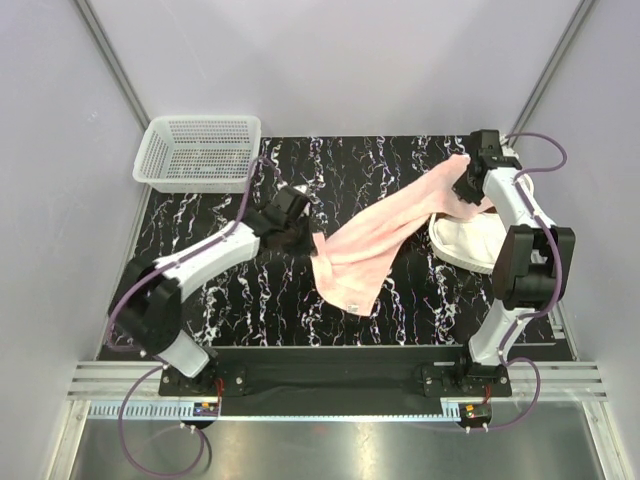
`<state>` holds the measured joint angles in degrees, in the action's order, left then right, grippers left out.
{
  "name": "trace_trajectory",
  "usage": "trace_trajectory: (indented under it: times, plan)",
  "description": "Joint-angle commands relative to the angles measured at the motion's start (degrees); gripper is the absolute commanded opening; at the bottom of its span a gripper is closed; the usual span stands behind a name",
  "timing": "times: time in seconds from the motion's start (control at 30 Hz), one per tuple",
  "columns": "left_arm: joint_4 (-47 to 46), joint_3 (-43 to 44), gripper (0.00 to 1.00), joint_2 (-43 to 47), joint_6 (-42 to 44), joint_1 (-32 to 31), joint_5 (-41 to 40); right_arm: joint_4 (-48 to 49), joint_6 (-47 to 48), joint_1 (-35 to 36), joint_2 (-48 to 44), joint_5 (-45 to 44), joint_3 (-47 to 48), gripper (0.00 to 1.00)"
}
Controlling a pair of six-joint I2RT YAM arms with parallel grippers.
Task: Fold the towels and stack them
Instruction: Flatten out the crumpled towel
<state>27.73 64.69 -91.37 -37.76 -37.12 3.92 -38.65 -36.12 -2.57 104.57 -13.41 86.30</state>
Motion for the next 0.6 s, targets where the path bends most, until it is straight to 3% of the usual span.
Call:
trace_trajectory:
  times: [0.0,0.1,0.23,0.27,0.33,0.43,0.57]
  plan:
    - [10.11,6.32,0.00,9.27,2.07,0.12,-6.98,1.48,4.73,-0.07,-6.48,1.18,5.36,0.00]
    - [17.95,9.58,0.00,16.30,2.34,0.30,-15.15,0.34,6.93,-0.07,-7.89,9.96,7.21,0.00]
    - [35.27,9.24,0.00,26.58,1.02,2.49,-30.26,-3.00,8.43,0.02,-10.61,17.43,8.10,0.38]
    - [36.95,8.27,0.00,28.60,0.93,5.54,-33.16,-3.27,9.22,0.02,-11.23,18.58,7.92,0.43]
    - [38.89,4.50,0.00,34.93,2.33,9.85,-33.63,-4.06,9.57,0.02,-12.64,21.74,7.04,0.51]
    - [38.64,1.15,0.00,39.95,5.06,16.81,-31.53,-2.14,9.31,0.37,-14.83,26.57,3.27,0.57]
    - [34.25,-2.80,0.02,40.75,5.85,17.44,-14.71,-2.65,10.10,4.65,-15.37,26.77,-1.22,0.64]
